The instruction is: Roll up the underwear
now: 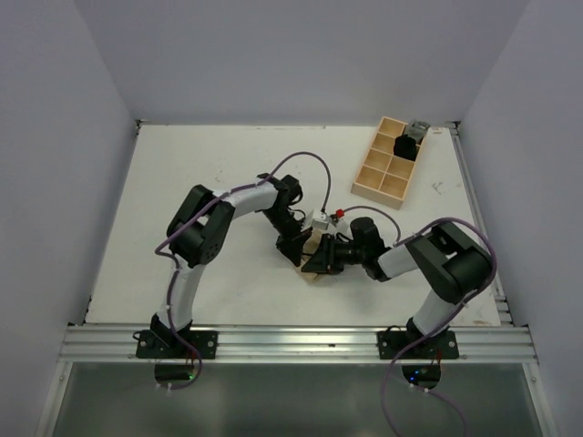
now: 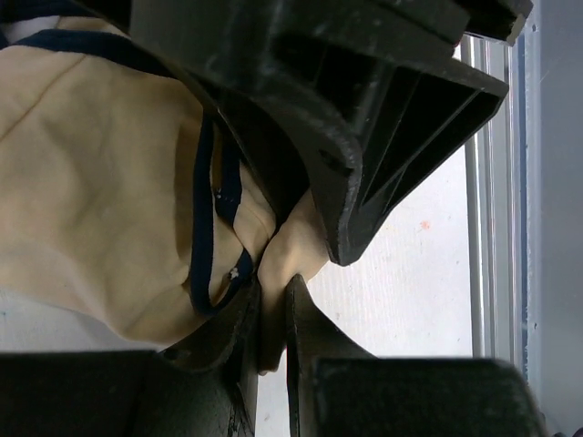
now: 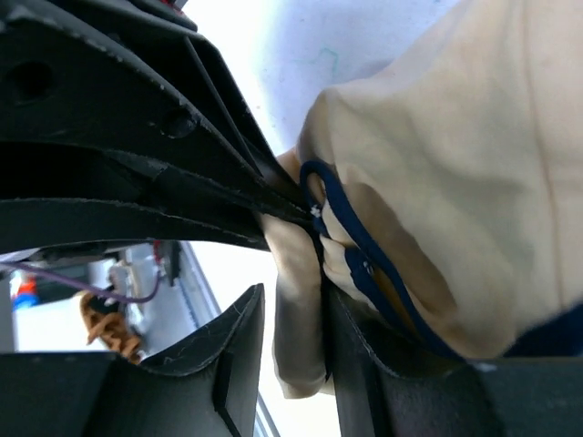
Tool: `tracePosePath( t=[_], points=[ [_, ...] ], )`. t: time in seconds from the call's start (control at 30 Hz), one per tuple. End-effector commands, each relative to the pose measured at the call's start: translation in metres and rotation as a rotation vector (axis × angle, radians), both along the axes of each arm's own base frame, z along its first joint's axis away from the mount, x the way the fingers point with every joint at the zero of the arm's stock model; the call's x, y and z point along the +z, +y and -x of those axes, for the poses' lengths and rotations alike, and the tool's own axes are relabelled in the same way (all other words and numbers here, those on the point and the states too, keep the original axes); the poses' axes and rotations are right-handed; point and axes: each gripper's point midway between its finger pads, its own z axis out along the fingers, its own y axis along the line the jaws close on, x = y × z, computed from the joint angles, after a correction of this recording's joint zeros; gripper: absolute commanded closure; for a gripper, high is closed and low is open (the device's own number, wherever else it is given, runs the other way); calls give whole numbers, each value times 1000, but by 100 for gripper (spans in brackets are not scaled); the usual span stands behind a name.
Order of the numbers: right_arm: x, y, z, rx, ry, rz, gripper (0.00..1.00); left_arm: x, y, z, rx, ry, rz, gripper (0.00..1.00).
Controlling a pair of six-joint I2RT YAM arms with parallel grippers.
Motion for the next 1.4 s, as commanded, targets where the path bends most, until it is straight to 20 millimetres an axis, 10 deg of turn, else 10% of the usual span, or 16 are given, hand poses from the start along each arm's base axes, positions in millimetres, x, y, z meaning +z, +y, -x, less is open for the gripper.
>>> tracePosePath(
  t=[0.0, 0.6, 0.97, 1.37],
  points=[
    [-34, -31, 3, -78, -10, 205, 62, -16, -3, 5, -38, -2, -25, 100],
    [2, -81, -8, -179, -250, 483, 59, -31, -16, 9, -62, 42, -91, 100],
    [49, -50, 5, -94, -552, 563, 46, -34, -20, 8, -63, 45, -110, 100],
    [56, -39, 17, -2, -691, 669, 45, -36, -21, 7, -51, 54, -119, 100]
  ],
)
